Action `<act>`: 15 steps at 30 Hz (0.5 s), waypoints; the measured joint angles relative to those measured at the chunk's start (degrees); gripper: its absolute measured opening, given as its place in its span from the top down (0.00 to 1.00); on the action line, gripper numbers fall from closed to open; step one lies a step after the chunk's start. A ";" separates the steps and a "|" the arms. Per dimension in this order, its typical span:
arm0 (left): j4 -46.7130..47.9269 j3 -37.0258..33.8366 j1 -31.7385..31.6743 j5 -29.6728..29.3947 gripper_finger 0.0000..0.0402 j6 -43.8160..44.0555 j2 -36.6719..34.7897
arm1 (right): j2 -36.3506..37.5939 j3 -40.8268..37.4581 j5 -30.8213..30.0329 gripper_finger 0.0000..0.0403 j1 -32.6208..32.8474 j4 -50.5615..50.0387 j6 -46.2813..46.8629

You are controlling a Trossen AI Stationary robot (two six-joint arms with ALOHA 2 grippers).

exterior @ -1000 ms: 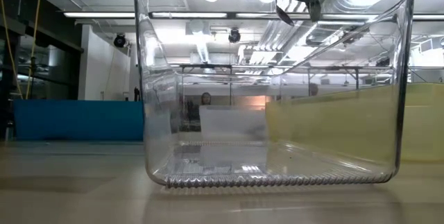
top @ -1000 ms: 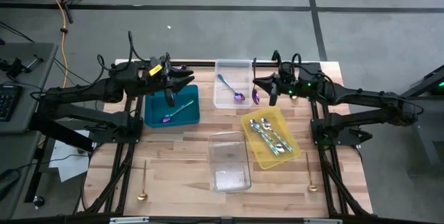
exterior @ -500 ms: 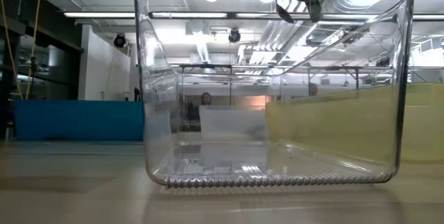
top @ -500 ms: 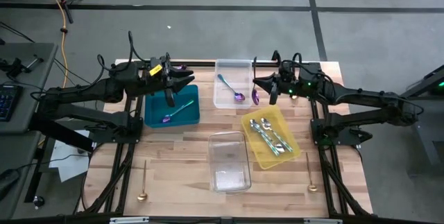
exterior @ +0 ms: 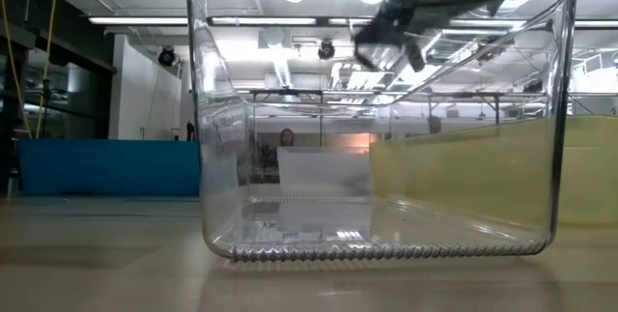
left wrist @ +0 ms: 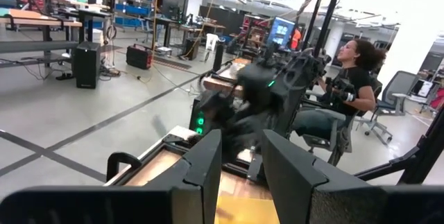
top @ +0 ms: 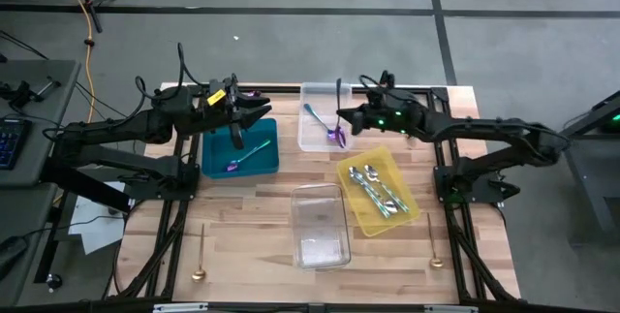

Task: Sort silverware by color (type)
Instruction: Put the violet spoon into the white bin

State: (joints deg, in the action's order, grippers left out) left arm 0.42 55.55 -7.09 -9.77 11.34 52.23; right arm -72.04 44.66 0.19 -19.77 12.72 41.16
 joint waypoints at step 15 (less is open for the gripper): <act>0.05 0.00 0.01 0.00 0.76 0.02 0.00 | -23.93 16.31 1.46 0.99 -7.37 -20.94 -1.28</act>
State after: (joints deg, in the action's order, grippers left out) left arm 0.47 55.55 -7.08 -9.77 11.35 52.23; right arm -95.97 60.97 1.64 -27.14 -8.22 39.87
